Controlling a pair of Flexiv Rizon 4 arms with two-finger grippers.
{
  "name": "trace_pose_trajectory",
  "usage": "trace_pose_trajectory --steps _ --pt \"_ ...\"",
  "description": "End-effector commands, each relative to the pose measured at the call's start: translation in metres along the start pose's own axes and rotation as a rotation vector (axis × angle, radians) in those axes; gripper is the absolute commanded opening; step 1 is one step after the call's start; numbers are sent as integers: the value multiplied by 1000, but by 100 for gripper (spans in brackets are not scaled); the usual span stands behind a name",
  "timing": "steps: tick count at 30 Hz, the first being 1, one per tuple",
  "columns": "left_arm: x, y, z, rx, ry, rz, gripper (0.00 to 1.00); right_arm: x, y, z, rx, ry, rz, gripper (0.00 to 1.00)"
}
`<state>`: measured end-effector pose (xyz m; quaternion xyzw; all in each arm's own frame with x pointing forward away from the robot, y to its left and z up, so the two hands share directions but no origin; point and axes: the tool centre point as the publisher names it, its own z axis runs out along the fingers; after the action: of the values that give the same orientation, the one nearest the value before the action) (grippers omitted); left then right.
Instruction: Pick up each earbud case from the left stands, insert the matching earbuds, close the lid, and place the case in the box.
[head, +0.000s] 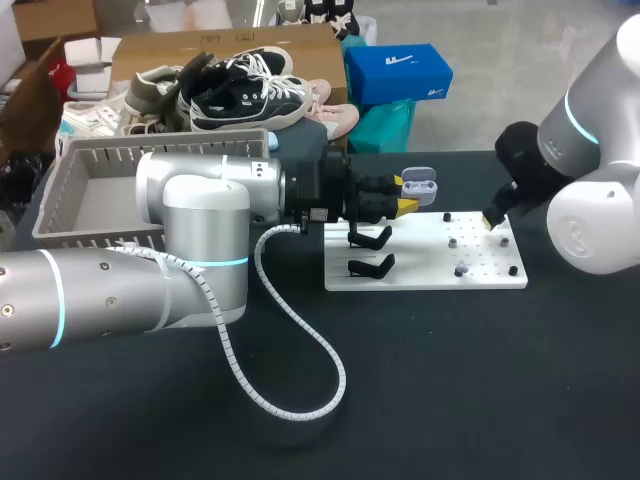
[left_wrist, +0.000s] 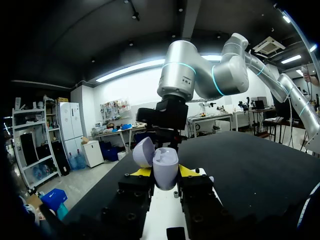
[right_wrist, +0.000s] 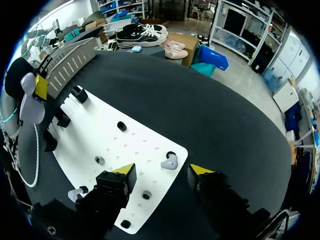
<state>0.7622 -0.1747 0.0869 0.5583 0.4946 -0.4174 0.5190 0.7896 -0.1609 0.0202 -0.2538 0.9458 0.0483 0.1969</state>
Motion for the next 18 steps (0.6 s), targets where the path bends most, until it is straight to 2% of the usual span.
trace_pose_trajectory --steps 1,2,5,9,18 --pt "1 0 0 0 -2 1 0 0 2 0 26 -5 5 60" --pt "1 0 0 0 -2 1 0 -1 1 0 26 -5 6 54" --pt "1 0 0 0 -2 1 0 -3 0 1 28 -4 9 50" --pt "1 0 0 0 -2 1 0 -6 0 1 32 -2 8 52" --pt "1 0 0 0 -2 1 0 -7 -3 4 38 -3 31 47"
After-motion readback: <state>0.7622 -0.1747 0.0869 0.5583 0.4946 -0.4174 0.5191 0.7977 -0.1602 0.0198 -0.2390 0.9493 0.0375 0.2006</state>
